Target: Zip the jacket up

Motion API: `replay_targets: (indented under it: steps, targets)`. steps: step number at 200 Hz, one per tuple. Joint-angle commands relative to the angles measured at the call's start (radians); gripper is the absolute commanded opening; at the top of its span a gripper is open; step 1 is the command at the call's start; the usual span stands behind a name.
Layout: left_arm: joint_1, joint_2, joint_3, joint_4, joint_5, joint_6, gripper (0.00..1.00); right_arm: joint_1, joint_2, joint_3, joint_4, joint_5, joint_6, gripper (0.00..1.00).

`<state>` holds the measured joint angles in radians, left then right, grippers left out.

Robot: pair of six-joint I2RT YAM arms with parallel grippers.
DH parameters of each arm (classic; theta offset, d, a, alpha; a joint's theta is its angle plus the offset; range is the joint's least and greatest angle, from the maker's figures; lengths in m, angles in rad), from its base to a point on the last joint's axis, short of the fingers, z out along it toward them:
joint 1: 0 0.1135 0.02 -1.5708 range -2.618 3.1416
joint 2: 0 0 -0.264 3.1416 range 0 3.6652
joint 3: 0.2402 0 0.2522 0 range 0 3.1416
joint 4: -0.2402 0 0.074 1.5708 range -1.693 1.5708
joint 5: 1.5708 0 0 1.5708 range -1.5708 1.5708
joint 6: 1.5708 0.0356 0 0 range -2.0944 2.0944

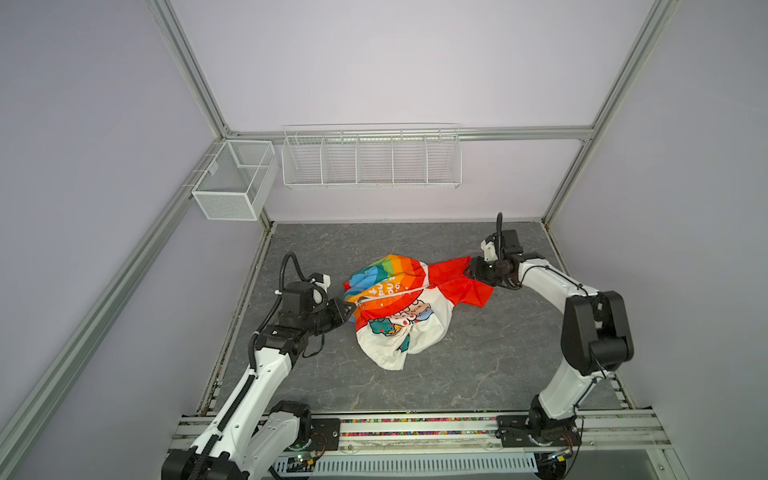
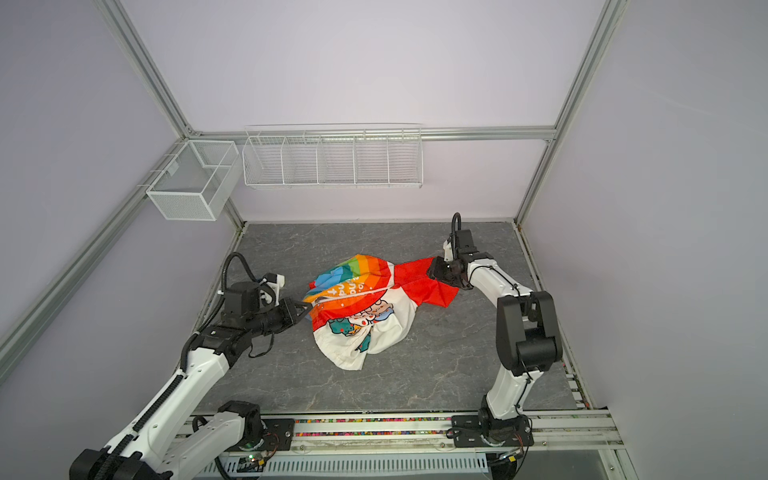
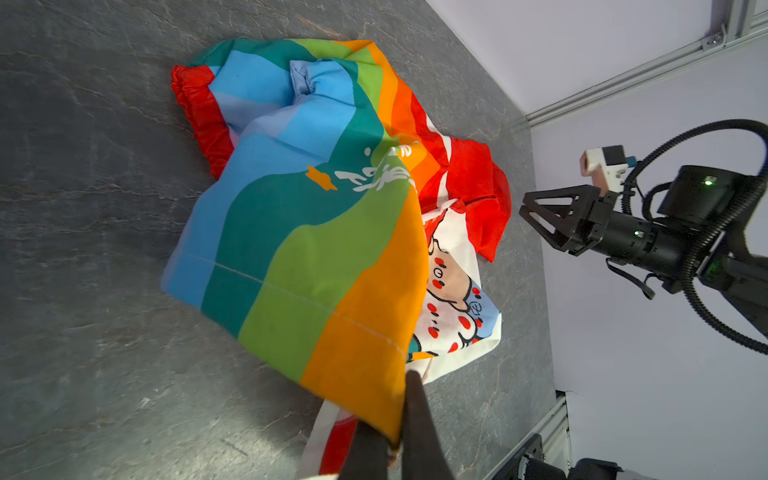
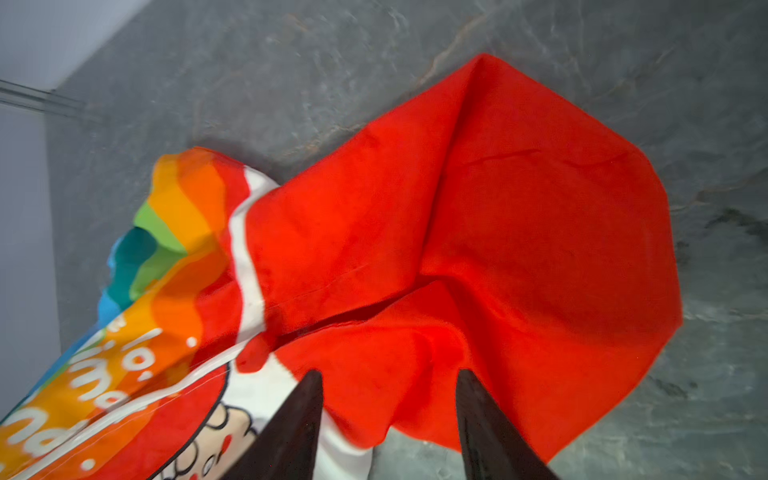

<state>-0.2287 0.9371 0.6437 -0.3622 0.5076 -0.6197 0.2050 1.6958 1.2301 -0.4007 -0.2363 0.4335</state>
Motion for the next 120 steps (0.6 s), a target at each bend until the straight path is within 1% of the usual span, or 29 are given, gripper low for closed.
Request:
replay_targets:
  steps: [1,22,30,44,57,69,82,110,120]
  targets:
    - [0.008,-0.001,-0.001,0.040,0.042,0.008,0.00,0.086,-0.123,-0.044,0.016,-0.046,0.013,0.55]
    - [0.008,0.002,-0.004,0.040,0.041,0.008,0.00,0.208,-0.195,-0.093,0.099,-0.106,0.095,0.57]
    - [0.008,0.003,-0.006,0.041,0.040,0.005,0.00,0.261,-0.202,-0.101,0.131,-0.109,0.117,0.60]
    - [0.008,0.006,-0.008,0.046,0.042,0.002,0.00,0.351,-0.176,-0.084,0.165,-0.117,0.137,0.66]
    - [0.008,0.007,-0.010,0.051,0.042,-0.002,0.00,0.410,-0.123,-0.051,0.177,-0.126,0.167,0.68]
    - [0.008,0.006,-0.009,0.050,0.046,0.000,0.00,0.438,-0.067,-0.037,0.233,-0.166,0.220,0.68]
    - [0.008,0.005,-0.009,0.045,0.048,0.001,0.00,0.455,-0.012,-0.032,0.294,-0.191,0.306,0.66]
    - [0.008,-0.007,-0.025,0.047,0.052,-0.002,0.00,0.485,0.069,-0.040,0.493,-0.245,0.494,0.62]
    - [0.008,-0.009,-0.030,0.049,0.054,0.000,0.00,0.495,0.092,-0.029,0.532,-0.250,0.544,0.62]
